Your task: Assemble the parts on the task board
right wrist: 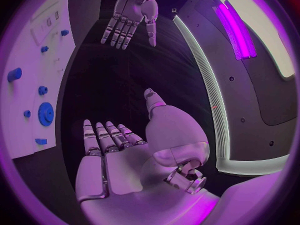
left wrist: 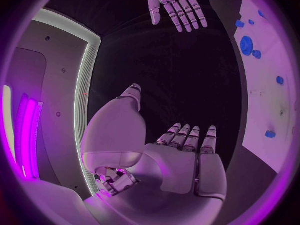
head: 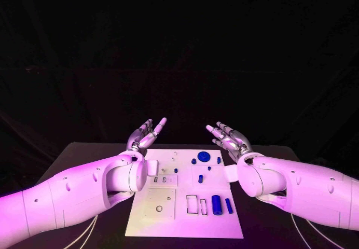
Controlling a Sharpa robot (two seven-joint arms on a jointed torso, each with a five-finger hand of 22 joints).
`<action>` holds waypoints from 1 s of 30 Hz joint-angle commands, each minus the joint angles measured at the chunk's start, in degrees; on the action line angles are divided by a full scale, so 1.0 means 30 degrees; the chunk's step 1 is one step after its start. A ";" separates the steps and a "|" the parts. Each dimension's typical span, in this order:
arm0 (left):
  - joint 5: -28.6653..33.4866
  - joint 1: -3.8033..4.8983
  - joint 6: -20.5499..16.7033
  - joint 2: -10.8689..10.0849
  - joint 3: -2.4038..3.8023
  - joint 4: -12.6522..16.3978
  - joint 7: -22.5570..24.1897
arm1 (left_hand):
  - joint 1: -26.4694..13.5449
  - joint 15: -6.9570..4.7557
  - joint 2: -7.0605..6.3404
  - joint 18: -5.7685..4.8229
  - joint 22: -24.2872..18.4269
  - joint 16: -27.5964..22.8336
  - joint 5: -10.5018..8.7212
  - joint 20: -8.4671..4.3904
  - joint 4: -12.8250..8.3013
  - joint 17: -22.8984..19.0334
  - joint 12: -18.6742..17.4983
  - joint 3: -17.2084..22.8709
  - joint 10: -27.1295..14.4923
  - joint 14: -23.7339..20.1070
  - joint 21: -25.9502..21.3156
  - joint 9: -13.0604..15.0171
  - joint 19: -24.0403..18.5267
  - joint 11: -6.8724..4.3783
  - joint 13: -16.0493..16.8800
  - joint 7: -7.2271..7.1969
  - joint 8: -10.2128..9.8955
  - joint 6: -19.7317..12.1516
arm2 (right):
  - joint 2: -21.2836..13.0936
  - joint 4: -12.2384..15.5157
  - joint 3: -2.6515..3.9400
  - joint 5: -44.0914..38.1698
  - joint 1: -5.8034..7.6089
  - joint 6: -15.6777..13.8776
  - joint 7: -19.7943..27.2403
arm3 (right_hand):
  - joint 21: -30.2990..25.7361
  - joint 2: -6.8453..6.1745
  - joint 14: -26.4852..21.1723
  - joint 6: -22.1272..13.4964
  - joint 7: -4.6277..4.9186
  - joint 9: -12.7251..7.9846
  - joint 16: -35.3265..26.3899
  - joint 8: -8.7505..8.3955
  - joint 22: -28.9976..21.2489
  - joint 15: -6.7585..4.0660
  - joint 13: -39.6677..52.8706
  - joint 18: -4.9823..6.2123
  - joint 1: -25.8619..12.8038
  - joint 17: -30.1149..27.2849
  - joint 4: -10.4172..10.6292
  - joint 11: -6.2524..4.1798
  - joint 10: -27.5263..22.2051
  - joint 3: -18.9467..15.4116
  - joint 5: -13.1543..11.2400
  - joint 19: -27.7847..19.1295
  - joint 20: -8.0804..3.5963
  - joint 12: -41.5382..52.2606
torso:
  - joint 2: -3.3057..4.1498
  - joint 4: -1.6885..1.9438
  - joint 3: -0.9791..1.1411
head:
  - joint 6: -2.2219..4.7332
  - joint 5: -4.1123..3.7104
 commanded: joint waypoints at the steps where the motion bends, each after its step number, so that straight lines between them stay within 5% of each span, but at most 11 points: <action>1: 0.0214 0.0034 0.1077 0.0042 0.0021 0.0004 -0.0408 | 0.0985 0.0340 -0.0094 0.0419 0.0047 0.0066 0.0220 0.0318 0.0331 0.0047 0.0174 0.0042 0.0189 0.0118 0.0090 0.0073 0.0046 0.0422 0.0056 0.0832 0.0181 0.0425 | 0.0112 -0.0237 -0.0208 -0.1390 0.0244 0.3602 -0.1530 | 0.0903 0.0260 0.3508 0.2647 0.3068 0.0344 0.0684 0.0593 0.0450 0.0532 0.0336 0.0360 0.2281 0.0367 -0.0829 0.0605 0.3433 -0.0053 0.0180 0.1568 0.0189 0.0616 | 0.0000 0.0002 -0.0003 | 0.0000 0.0000; 7: 0.0214 0.0034 0.1077 0.0042 0.0021 0.0004 -0.0408 | 0.1547 0.0593 0.0229 0.0657 0.0105 0.0220 0.0160 0.0315 0.0298 0.0174 0.0398 0.0373 0.1413 0.0821 0.0184 0.0252 0.0195 0.1085 0.0223 0.1472 0.0443 0.1757 | 0.0210 -0.0461 -0.0491 -0.1702 0.0515 0.4632 -0.2001 | 0.1411 0.0371 0.6699 0.5051 0.3121 0.0502 0.1035 0.0925 0.0623 0.0693 0.0462 0.0115 0.3346 0.0517 -0.1431 0.0757 0.6446 0.0081 0.0489 0.2308 0.0208 0.0862 | 0.0000 0.0002 -0.0003 | 0.0000 0.0000; 8: 0.0102 0.0048 0.1479 -0.1115 0.0020 0.0694 -0.0079 | 0.1724 0.0675 0.0312 0.0729 0.0158 0.0293 0.0152 0.0341 0.0318 0.0226 0.0438 0.0473 0.1690 0.1133 0.0266 0.0283 0.0379 0.1169 0.0250 0.1532 0.0496 0.2048 | -0.0028 -0.1256 -0.0489 -0.5491 0.0823 0.2985 -0.0469 | 0.1464 0.0369 0.6966 0.5331 0.3112 0.0516 0.1034 0.0955 0.0639 0.0665 0.0474 0.0138 0.3471 0.0527 -0.1525 0.0726 0.6741 0.0117 0.0466 0.2387 0.0209 0.0864 | 0.0246 -0.0081 -0.0033 | 0.0021 -0.0215; 10: 0.0078 0.0057 0.1472 -0.1277 0.0020 0.0813 -0.0004 | 0.2302 0.1228 0.0369 0.0832 0.0419 0.0691 0.0141 0.0418 0.0322 0.0465 0.0573 0.0707 0.2591 0.2604 0.0685 0.0377 0.1313 0.1364 0.0338 0.1708 0.0665 0.2953 | -0.0086 -0.1328 -0.0488 -0.5919 0.0901 0.2849 -0.0439 | 0.1788 0.0340 0.8062 0.6217 0.3095 0.0572 0.1136 0.1074 0.0771 0.0525 0.0548 0.0271 0.3859 0.0596 -0.1843 0.0618 0.7899 0.0256 0.0346 0.2982 0.0203 0.0969 | 0.0311 -0.0080 -0.0020 | 0.0044 -0.0223; 11: 0.0070 0.0066 0.1481 -0.1351 0.0019 0.0868 0.0026 | 0.2642 0.1521 0.0281 0.0835 0.0563 0.0980 0.0143 0.0400 0.0290 0.0601 0.0719 0.0756 0.3351 0.3526 0.0941 0.0442 0.1852 0.1380 0.0422 0.1732 0.0790 0.3549 | -0.0109 -0.1358 -0.0487 -0.6132 0.0933 0.2792 -0.0450 | 0.1980 0.0253 0.8767 0.6782 0.3063 0.0609 0.1212 0.1153 0.0846 0.0440 0.0586 0.0358 0.4174 0.0638 -0.2135 0.0538 0.8588 0.0371 0.0132 0.3345 0.0198 0.1036 | 0.0342 -0.0075 -0.0017 | 0.0043 -0.0232; 17: 0.0005 0.0148 0.1623 -0.1707 0.0022 0.1159 0.0100 | 0.3972 0.1585 0.0752 0.0547 0.1016 0.1780 0.0046 0.0377 0.0219 0.0831 0.1675 0.1069 0.7480 0.6480 0.1911 0.0788 0.3792 0.1392 0.0769 0.1620 0.1569 0.7159 | -0.0323 -0.1447 -0.0484 -0.7401 0.1180 0.2440 -0.0614 | 0.3178 -0.0326 1.2827 1.0115 0.2732 0.0760 0.1509 0.1507 0.1271 -0.0067 0.0760 0.0884 0.5434 0.0812 -0.3639 0.0097 1.2797 0.0963 -0.0871 0.5847 0.0182 0.1341 | 0.0563 0.0000 -0.0005 | -0.0001 -0.0318; 20: -0.0065 0.0246 0.1763 -0.1917 0.0023 0.1341 0.0074 | 0.4710 0.1662 0.1021 0.0655 0.1652 0.2330 -0.0014 0.0352 0.0160 0.0987 0.2222 0.1182 1.0387 0.9129 0.3321 0.0981 0.6675 0.1558 0.0906 0.1632 0.2081 0.9835 | -0.0485 -0.1371 -0.0482 -0.8017 0.1327 0.2328 -0.0728 | 0.3902 -0.0334 1.4109 1.1661 0.2563 0.0781 0.1413 0.1515 0.1487 -0.0293 0.0764 0.1136 0.5494 0.0832 -0.4000 -0.0107 1.3965 0.1196 -0.1017 0.7498 0.0164 0.1230 | 0.0706 0.0076 0.0002 | 0.0022 -0.0395; 22: -0.0177 0.0336 0.1835 -0.2110 0.0024 0.1533 0.0055 | 0.5072 0.1486 0.1133 0.0877 0.2229 0.2941 -0.0043 0.0340 0.0118 0.1203 0.2671 0.1185 1.2792 1.1840 0.4622 0.1093 0.9192 0.1800 0.1041 0.1629 0.2399 1.1602 | -0.0605 -0.1278 -0.0480 -0.8585 0.1444 0.2228 -0.0821 | 0.4476 -0.0363 1.4640 1.2631 0.2455 0.0814 0.1354 0.1508 0.1664 -0.0448 0.0772 0.1293 0.5453 0.0846 -0.4173 -0.0247 1.4487 0.1299 -0.1114 0.8793 0.0164 0.1166 | 0.0826 0.0100 0.0016 | -0.0022 -0.0398; 25: -0.0354 0.0496 0.1906 -0.2433 0.0025 0.1890 -0.0005 | 0.5521 0.1262 0.1208 0.1044 0.2302 0.3278 -0.0065 0.0319 0.0057 0.1313 0.2879 0.1100 1.4644 1.4049 0.5094 0.1135 1.0231 0.2008 0.1061 0.1480 0.2620 1.3640 | -0.0729 -0.1200 -0.0476 -0.9369 0.1636 0.2081 -0.1022 | 0.4712 -0.0385 1.5350 1.3991 0.2344 0.0866 0.1303 0.1492 0.1660 -0.0638 0.0771 0.1465 0.5355 0.0854 -0.4374 -0.0409 1.5171 0.1446 -0.1163 0.9407 0.0148 0.1091 | 0.1073 0.0126 0.0032 | 0.0062 -0.0435; 30: -0.0698 0.0842 0.2127 -0.3154 0.0026 0.2773 -0.0244 | 0.6123 0.0620 0.1228 0.1710 0.2478 0.3634 -0.0091 0.0274 -0.0099 0.1547 0.2976 0.0939 1.6203 1.6172 0.5884 0.1054 1.1807 0.1410 0.1100 0.1754 0.2615 1.4733 | -0.0730 -0.1571 -0.0466 -1.1788 0.2053 0.2117 -0.1882 | 0.5505 -0.0433 1.7335 1.5445 0.2043 0.0892 0.1703 0.1446 0.1841 -0.1195 0.0768 0.1638 0.5217 0.0939 -0.4880 -0.0844 1.6585 0.1857 -0.1255 1.1015 -0.0155 0.1127 | 0.1551 0.0152 -0.0001 | 0.0155 -0.0530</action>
